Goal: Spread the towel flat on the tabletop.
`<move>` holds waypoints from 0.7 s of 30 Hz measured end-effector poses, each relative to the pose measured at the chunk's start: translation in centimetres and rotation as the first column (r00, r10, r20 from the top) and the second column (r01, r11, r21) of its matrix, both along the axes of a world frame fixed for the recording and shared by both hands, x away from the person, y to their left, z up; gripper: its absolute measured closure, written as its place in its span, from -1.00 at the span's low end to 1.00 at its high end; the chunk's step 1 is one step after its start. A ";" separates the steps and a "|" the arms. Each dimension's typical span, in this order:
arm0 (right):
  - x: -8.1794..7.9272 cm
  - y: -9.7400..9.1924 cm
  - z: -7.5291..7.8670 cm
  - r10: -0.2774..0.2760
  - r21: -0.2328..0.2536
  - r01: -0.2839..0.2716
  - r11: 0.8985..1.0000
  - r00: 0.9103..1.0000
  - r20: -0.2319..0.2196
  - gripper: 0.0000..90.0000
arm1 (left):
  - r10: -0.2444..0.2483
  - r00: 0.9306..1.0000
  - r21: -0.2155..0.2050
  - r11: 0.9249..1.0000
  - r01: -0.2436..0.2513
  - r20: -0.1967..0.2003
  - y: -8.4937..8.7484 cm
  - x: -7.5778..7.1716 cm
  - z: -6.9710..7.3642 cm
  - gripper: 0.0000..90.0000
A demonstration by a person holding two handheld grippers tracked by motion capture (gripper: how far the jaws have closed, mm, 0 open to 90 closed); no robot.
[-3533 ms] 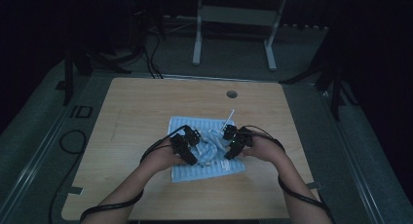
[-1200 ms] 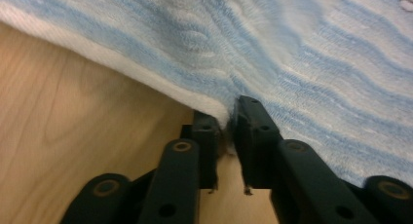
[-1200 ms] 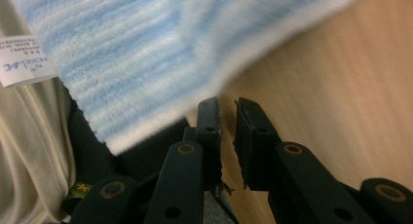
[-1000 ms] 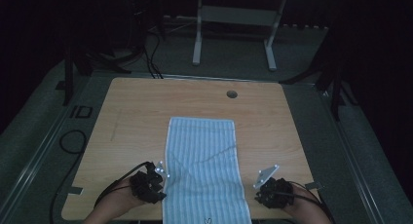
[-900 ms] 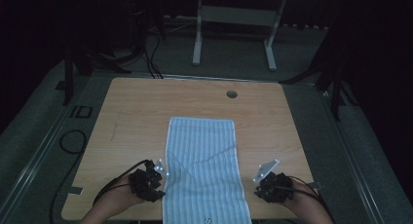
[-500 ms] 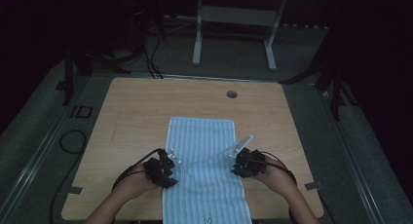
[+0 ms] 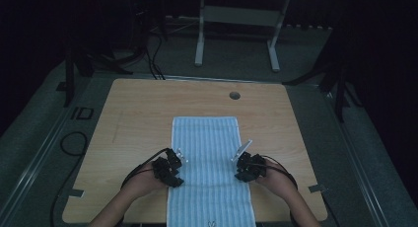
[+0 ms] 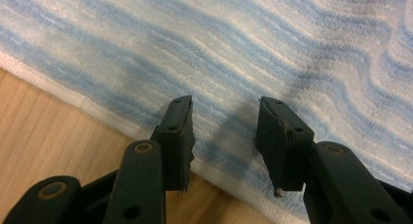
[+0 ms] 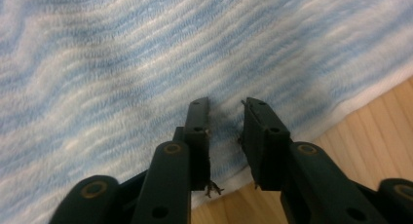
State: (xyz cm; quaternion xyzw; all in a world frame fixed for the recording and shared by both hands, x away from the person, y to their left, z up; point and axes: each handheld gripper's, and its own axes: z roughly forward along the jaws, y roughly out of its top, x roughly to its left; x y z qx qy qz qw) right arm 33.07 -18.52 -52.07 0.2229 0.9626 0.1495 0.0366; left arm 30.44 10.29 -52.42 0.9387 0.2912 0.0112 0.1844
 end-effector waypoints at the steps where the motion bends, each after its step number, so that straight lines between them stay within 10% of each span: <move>1: 0.0 -0.3 0.0 -0.007 -0.002 0.007 1.000 1.000 0.002 0.55 | -0.004 1.000 -0.001 1.000 0.004 0.002 -0.2 0.1 0.0 0.27; 21: 6.4 -2.3 0.0 -0.112 -0.004 0.112 0.994 0.994 0.000 0.51 | 0.028 0.999 0.010 1.000 -0.029 0.046 -2.4 5.6 -0.1 0.16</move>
